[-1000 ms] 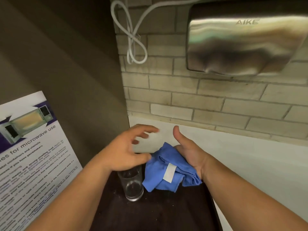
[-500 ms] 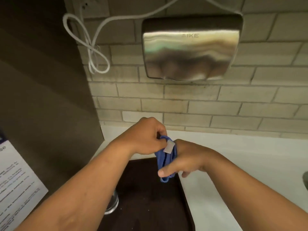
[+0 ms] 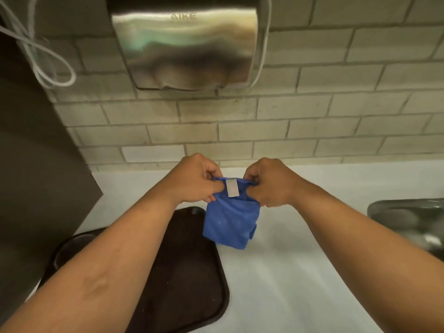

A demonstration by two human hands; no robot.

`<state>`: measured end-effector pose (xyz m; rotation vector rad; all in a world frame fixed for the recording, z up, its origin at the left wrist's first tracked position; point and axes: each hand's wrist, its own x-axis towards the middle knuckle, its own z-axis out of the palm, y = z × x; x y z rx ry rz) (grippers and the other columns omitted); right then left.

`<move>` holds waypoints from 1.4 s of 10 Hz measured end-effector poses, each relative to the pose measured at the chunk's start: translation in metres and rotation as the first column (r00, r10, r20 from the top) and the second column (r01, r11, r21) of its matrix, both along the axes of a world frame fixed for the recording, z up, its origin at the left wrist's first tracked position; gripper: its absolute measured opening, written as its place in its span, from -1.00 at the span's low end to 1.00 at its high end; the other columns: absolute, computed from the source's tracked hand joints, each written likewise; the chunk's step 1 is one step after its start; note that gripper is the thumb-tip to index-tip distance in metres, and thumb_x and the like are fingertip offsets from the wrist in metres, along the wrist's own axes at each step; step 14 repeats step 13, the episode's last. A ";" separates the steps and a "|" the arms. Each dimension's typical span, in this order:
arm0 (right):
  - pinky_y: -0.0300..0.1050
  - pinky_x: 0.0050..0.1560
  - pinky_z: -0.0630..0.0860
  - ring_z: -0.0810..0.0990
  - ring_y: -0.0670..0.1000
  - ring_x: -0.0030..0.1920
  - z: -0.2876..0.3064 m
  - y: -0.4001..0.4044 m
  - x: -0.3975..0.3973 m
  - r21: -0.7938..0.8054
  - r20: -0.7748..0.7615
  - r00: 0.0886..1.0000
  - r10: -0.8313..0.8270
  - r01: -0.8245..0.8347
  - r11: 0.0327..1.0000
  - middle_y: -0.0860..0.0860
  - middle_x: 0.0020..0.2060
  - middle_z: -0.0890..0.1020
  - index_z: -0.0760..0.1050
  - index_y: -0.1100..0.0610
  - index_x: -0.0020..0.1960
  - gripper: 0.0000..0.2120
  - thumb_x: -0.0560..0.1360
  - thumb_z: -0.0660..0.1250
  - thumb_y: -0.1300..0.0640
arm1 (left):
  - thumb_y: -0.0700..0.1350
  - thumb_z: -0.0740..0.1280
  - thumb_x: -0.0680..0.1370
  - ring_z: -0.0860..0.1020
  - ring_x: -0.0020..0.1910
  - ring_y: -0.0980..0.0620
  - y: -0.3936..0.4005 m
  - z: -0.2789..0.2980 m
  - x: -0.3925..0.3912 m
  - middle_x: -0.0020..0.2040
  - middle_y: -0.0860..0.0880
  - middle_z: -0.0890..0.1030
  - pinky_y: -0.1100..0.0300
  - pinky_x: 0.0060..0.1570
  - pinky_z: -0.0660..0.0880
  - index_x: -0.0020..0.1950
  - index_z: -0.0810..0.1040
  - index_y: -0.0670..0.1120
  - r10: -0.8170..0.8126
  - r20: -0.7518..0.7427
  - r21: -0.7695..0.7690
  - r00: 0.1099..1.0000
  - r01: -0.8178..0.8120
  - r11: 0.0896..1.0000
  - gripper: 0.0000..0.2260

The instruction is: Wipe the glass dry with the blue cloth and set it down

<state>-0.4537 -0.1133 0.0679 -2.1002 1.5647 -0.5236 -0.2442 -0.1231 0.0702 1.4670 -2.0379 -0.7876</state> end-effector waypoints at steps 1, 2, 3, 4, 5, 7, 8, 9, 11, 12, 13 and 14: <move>-0.17 -0.35 0.50 0.60 -0.02 -0.29 -0.006 0.006 -0.016 -0.067 -0.060 0.997 0.056 -0.060 0.996 -0.06 -0.36 0.64 0.58 -0.02 -0.31 -0.86 0.33 0.34 0.21 | -0.11 0.52 0.45 0.69 -0.35 0.14 0.015 -0.016 -0.008 -0.34 0.03 0.73 0.13 -0.26 0.64 -0.21 0.75 -0.03 -0.028 0.050 -0.066 0.998 0.031 0.997 -0.96; -0.01 -0.26 0.65 0.68 0.02 -0.27 -0.025 0.022 -0.028 0.197 -0.362 0.911 0.198 -0.132 0.971 -0.03 -0.35 0.69 0.65 0.06 -0.31 -0.88 0.18 0.42 0.05 | 0.22 0.51 0.35 0.67 -0.24 0.26 0.042 -0.039 -0.009 -0.24 0.21 0.74 0.30 -0.21 0.55 -0.05 0.76 0.07 -0.305 0.252 0.239 0.918 0.247 0.939 -0.70; -0.07 -0.38 0.54 0.64 0.05 -0.43 -0.057 0.037 -0.033 0.492 -0.441 0.840 0.317 -0.069 0.868 -0.06 -0.55 0.56 0.50 0.11 -0.44 -0.85 0.20 0.40 0.05 | 0.14 0.54 0.43 0.73 -0.23 0.09 0.064 -0.071 -0.020 -0.19 0.08 0.78 0.32 -0.25 0.56 0.10 0.71 -0.02 -0.448 0.234 0.584 0.863 0.244 0.774 -0.66; -0.06 -0.33 0.46 0.52 0.09 -0.32 -0.093 0.039 -0.027 0.388 -0.488 0.815 0.314 -0.120 0.914 0.05 -0.39 0.54 0.39 0.11 -0.40 -0.82 0.36 0.31 0.18 | 0.04 0.44 0.50 0.63 -0.13 0.02 0.066 -0.110 -0.050 -0.25 0.15 0.57 0.22 -0.21 0.46 0.03 0.63 0.01 -0.232 0.477 0.228 0.847 0.136 0.964 -0.83; -0.05 0.08 0.50 0.57 0.17 0.15 -0.133 0.041 -0.009 0.356 -0.444 0.833 0.330 -0.175 0.918 0.16 0.19 0.62 0.56 0.16 0.17 -0.69 0.45 0.36 0.11 | 0.19 0.43 0.44 0.51 0.36 -0.12 0.064 -0.144 -0.078 0.37 -0.04 0.57 -0.01 0.19 0.48 0.38 0.46 -0.02 -0.170 0.647 0.204 0.743 0.047 0.978 -0.43; 0.11 0.58 -0.14 -0.33 0.13 0.59 -0.182 0.039 0.000 0.374 -0.475 0.798 0.372 -0.200 0.906 0.14 0.61 -0.28 -0.33 0.16 0.60 0.03 0.43 0.30 -0.09 | 0.54 0.39 0.21 -0.17 0.69 -0.09 0.058 -0.188 -0.077 0.74 -0.08 -0.11 -0.44 0.53 -0.25 0.69 -0.18 -0.08 -0.207 0.749 0.284 0.630 -0.023 0.959 0.31; 0.11 0.58 -0.18 -0.37 0.13 0.57 -0.192 0.038 -0.001 0.370 -0.480 0.799 0.362 -0.189 0.909 0.13 0.60 -0.34 -0.39 0.13 0.58 0.03 0.42 0.24 -0.12 | 0.56 0.36 0.21 -0.21 0.68 -0.07 0.057 -0.194 -0.074 0.74 -0.07 -0.14 -0.45 0.51 -0.32 0.68 -0.20 -0.06 -0.201 0.749 0.282 0.632 -0.029 0.959 0.31; 0.12 0.58 -0.20 -0.38 0.13 0.57 -0.194 0.037 0.002 0.384 -0.509 0.776 0.373 -0.182 0.905 0.12 0.59 -0.37 -0.43 0.11 0.57 0.03 0.42 0.24 -0.12 | 0.59 0.33 0.21 -0.25 0.68 -0.08 0.057 -0.196 -0.072 0.73 -0.06 -0.18 -0.46 0.48 -0.38 0.68 -0.23 -0.05 -0.212 0.749 0.289 0.628 -0.022 0.957 0.31; 0.14 0.57 -0.23 -0.41 0.14 0.56 -0.195 0.037 0.003 0.390 -0.516 0.774 0.367 -0.170 0.905 0.12 0.58 -0.38 -0.45 0.12 0.55 0.04 0.44 0.26 -0.11 | 0.59 0.32 0.22 -0.26 0.67 -0.06 0.059 -0.197 -0.070 0.73 -0.06 -0.18 -0.44 0.45 -0.43 0.68 -0.24 -0.03 -0.201 0.732 0.269 0.650 -0.005 0.963 0.30; 0.15 0.58 -0.14 -0.31 0.17 0.59 -0.184 0.033 0.009 0.420 -0.511 0.781 0.359 -0.138 0.897 0.14 0.61 -0.28 -0.34 0.13 0.60 0.03 0.43 0.31 -0.06 | 0.57 0.37 0.19 -0.15 0.69 -0.06 0.060 -0.191 -0.068 0.73 -0.04 -0.04 -0.46 0.48 -0.38 0.69 -0.13 -0.01 -0.199 0.693 0.260 0.693 0.018 0.966 0.29; 0.20 0.52 0.11 0.09 0.23 0.58 -0.156 0.020 0.026 0.284 -0.493 0.824 0.280 -0.152 0.947 0.15 0.62 0.09 0.07 0.09 0.60 -0.17 0.41 0.29 -0.06 | 0.47 0.46 0.22 0.16 0.64 -0.04 0.052 -0.168 -0.054 0.64 0.05 0.26 -0.39 0.54 -0.24 0.65 0.08 0.07 -0.127 0.564 0.209 0.816 0.008 0.978 0.13; 0.20 0.52 0.11 0.09 0.23 0.58 -0.156 0.020 0.026 0.284 -0.493 0.824 0.280 -0.152 0.947 0.15 0.62 0.09 0.07 0.09 0.60 -0.17 0.41 0.29 -0.06 | 0.47 0.46 0.22 0.16 0.64 -0.04 0.052 -0.168 -0.054 0.64 0.05 0.26 -0.39 0.54 -0.24 0.65 0.08 0.07 -0.127 0.564 0.209 0.816 0.008 0.978 0.13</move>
